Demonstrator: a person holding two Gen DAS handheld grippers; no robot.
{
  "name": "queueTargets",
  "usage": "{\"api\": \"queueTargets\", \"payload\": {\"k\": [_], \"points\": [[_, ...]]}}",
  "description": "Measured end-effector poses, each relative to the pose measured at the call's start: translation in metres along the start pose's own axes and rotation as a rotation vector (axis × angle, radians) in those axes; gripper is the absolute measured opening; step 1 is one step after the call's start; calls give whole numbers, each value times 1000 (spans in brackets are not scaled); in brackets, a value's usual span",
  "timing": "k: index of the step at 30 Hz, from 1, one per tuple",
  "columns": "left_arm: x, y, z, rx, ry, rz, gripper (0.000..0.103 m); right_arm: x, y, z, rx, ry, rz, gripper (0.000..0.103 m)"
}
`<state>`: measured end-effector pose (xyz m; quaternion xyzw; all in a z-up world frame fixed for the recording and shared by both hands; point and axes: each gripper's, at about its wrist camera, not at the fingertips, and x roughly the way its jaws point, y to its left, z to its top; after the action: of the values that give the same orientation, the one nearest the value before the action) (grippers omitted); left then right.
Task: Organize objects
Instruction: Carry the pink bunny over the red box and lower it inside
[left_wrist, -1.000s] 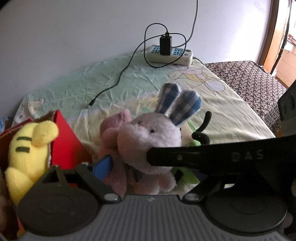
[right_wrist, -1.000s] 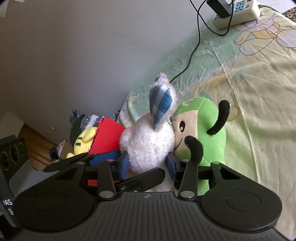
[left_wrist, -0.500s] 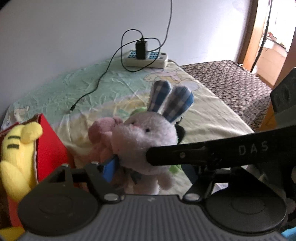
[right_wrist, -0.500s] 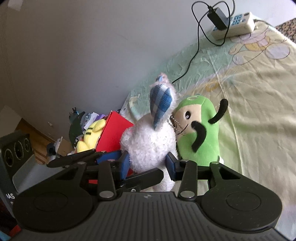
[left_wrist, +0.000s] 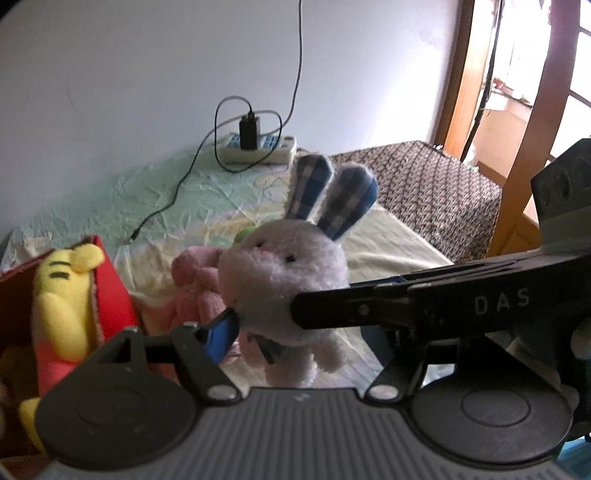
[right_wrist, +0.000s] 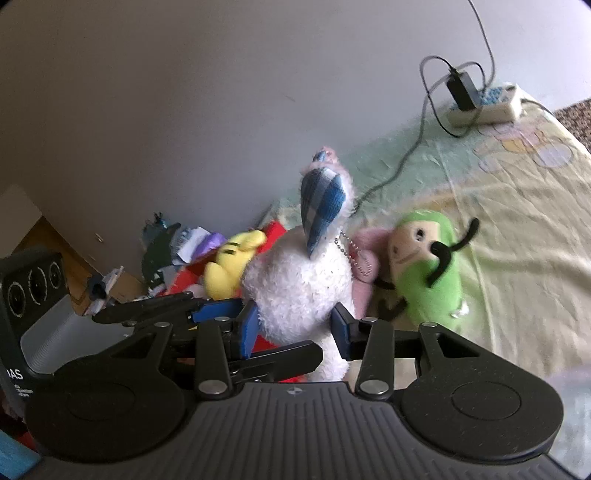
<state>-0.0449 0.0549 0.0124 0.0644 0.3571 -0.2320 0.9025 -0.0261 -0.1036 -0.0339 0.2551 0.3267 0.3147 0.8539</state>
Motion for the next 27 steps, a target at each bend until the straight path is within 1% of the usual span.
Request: {"api": "queueTargets", "payload": {"k": [5, 10, 15, 19, 22, 27], "points": [[-30, 11, -1, -9, -60, 7, 73, 2, 26, 2, -24, -44, 38, 45], [-61, 28, -1, -15, -127, 33, 73, 9, 57, 4, -61, -91, 81, 45], [-94, 46, -3, -27, -185, 61, 74, 25, 83, 11, -95, -105, 130, 45], [-115, 64, -7, -38, -219, 88, 74, 45, 103, 17, -117, -100, 167, 45], [-129, 79, -10, -49, -237, 114, 74, 65, 115, 19, -120, -79, 186, 45], [-139, 115, -20, -89, -227, 144, 75, 104, 133, 18, -118, -19, 179, 45]]}}
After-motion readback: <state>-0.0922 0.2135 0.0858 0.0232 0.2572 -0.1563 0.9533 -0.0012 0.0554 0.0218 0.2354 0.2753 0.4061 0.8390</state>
